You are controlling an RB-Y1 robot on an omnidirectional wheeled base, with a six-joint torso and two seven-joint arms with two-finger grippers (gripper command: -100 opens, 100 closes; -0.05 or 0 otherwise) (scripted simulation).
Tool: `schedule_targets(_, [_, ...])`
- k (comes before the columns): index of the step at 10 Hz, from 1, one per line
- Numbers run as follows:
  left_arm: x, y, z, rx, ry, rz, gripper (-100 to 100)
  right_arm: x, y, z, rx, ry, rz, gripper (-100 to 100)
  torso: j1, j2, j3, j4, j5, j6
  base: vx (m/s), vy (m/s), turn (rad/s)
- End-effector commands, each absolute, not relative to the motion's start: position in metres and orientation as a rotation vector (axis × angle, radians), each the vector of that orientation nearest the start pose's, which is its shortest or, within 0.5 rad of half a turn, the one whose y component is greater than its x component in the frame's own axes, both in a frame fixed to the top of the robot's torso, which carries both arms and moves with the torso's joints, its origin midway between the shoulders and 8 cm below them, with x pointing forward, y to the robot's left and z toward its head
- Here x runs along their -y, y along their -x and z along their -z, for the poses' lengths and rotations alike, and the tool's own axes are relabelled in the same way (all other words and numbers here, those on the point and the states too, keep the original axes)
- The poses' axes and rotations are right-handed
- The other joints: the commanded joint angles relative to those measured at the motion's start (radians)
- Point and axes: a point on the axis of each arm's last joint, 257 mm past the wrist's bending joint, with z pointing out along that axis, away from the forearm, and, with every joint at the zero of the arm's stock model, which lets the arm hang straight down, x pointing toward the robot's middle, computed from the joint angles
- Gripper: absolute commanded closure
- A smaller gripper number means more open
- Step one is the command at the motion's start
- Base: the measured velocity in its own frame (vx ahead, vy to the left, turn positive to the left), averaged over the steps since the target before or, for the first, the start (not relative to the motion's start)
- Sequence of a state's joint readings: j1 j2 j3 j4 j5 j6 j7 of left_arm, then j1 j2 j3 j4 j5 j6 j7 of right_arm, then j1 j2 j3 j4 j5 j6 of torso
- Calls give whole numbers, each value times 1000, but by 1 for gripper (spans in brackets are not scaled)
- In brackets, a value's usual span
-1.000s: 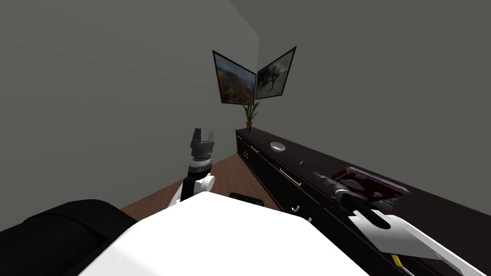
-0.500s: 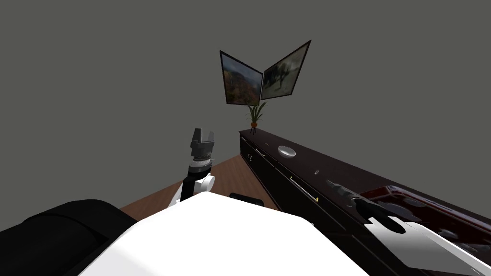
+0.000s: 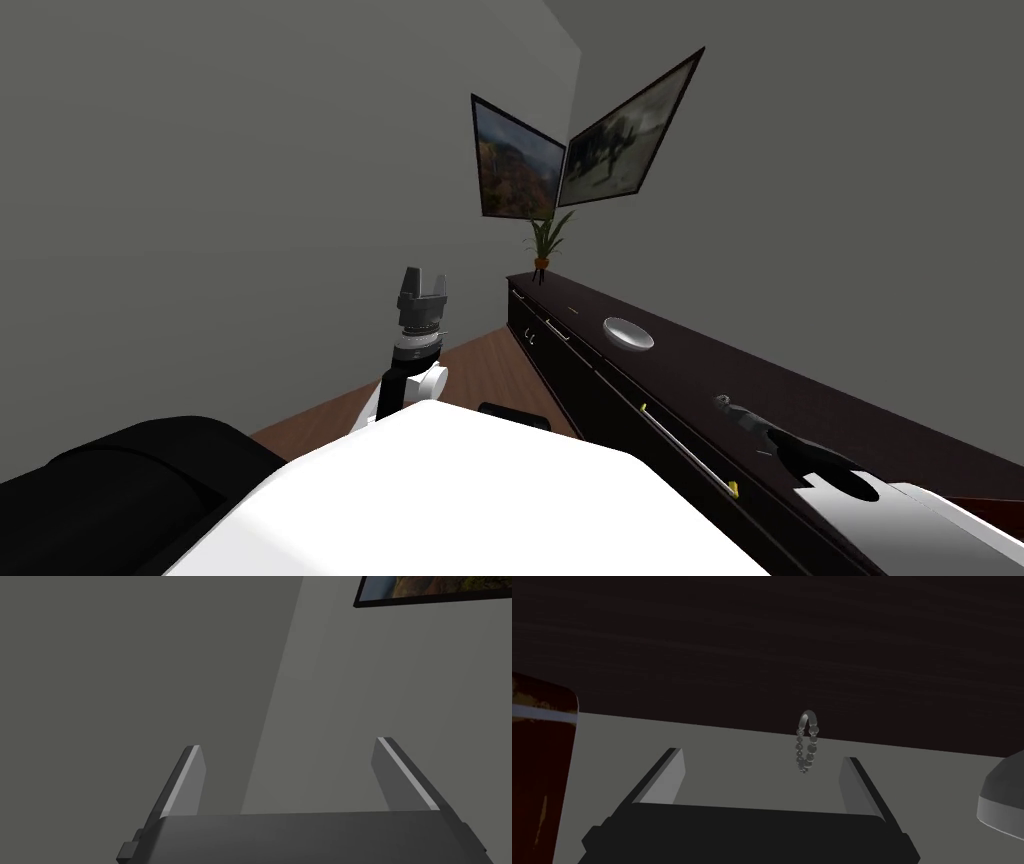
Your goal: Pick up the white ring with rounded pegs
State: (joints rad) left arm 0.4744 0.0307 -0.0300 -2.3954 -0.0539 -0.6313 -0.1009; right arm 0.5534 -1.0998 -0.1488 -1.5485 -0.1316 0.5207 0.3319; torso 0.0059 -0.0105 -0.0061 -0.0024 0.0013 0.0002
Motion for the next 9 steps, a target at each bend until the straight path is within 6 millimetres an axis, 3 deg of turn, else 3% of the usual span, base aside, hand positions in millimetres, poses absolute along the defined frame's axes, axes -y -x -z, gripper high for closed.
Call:
schedule_targets(1, [-245,-294,-101,-492,359,1267,0,731,-263,283,-2053,-871,558,-100,0,0,0,0,0,0,155,70,67])
schedule_targets(3, [-245,-294,-101,-492,359,1267,0,748,-240,290,-2053,-953,598,-100,-2,0,0,0,0,0,165,45,91])
schedule_targets(4, [-245,-294,-101,-492,359,1267,0,743,-247,288,-2054,-927,586,-100,-3,0,0,0,0,0,69,14,10])
schedule_targets(5, [-245,-294,-101,-492,359,1267,0,744,-246,288,-2053,-934,588,0,-4,5,3,1,-1,1,14,3,1])
schedule_targets(6, [-245,-294,-101,-492,359,1267,0,752,-241,290,-2043,-961,601,-100,-5,9,5,2,-1,1,-42,-7,177])
schedule_targets(9, [-245,-294,-101,-492,359,1267,0,763,-233,294,-2028,-1002,620,-100,-7,16,9,4,-1,1,-72,-22,139])
